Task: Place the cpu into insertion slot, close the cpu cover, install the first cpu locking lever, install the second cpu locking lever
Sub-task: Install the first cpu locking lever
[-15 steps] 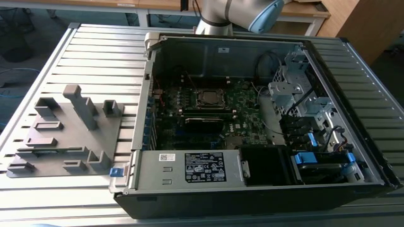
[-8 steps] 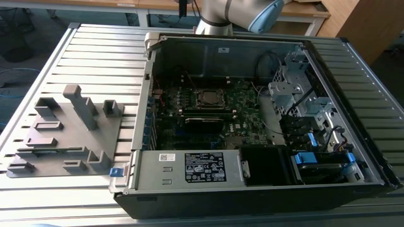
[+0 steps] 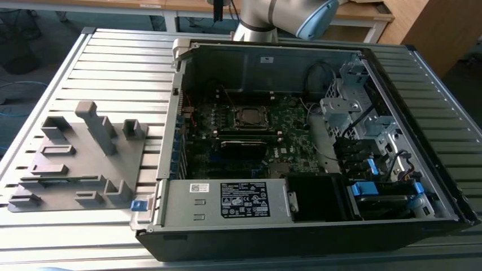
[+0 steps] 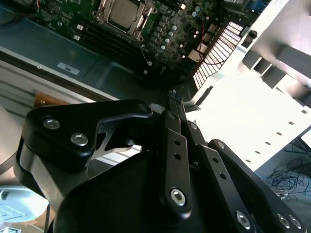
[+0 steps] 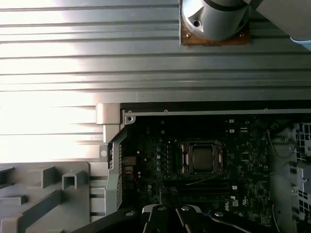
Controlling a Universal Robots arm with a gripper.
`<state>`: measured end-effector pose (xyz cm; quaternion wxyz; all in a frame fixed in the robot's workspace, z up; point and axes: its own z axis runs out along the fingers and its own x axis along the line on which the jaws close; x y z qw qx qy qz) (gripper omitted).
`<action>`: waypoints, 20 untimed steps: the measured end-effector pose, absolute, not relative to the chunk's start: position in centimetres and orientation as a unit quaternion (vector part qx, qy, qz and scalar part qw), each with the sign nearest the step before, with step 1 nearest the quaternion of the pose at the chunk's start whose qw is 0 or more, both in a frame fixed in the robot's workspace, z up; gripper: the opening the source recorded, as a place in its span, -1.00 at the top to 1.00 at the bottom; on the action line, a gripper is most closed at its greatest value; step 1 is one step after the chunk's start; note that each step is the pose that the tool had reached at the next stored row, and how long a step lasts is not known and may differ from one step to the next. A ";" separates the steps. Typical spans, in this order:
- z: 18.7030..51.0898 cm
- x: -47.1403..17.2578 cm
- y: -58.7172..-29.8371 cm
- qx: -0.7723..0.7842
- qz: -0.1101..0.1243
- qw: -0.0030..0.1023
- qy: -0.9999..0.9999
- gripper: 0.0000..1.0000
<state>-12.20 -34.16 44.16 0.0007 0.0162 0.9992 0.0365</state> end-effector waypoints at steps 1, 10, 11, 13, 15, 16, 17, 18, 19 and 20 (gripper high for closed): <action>44.0 -12.2 -34.2 0.016 0.036 0.001 0.999 0.79; 43.3 -12.2 -34.2 0.016 0.036 0.001 0.999 0.79; 43.3 -12.2 -34.2 0.016 0.037 0.001 0.999 0.79; 43.1 -12.2 -34.2 0.016 0.037 0.001 0.999 0.79; 42.7 -12.2 -34.2 0.016 0.037 0.001 0.999 0.79; 42.5 -12.2 -34.2 0.016 0.037 0.001 0.999 0.79; 42.4 -12.2 -34.2 0.016 0.037 0.001 0.999 0.79; 42.2 -12.2 -34.2 0.016 0.037 0.001 0.999 0.79; 42.0 -12.3 -34.2 0.016 0.037 0.001 0.999 0.79; 41.8 -12.3 -34.2 0.016 0.037 0.001 0.999 0.79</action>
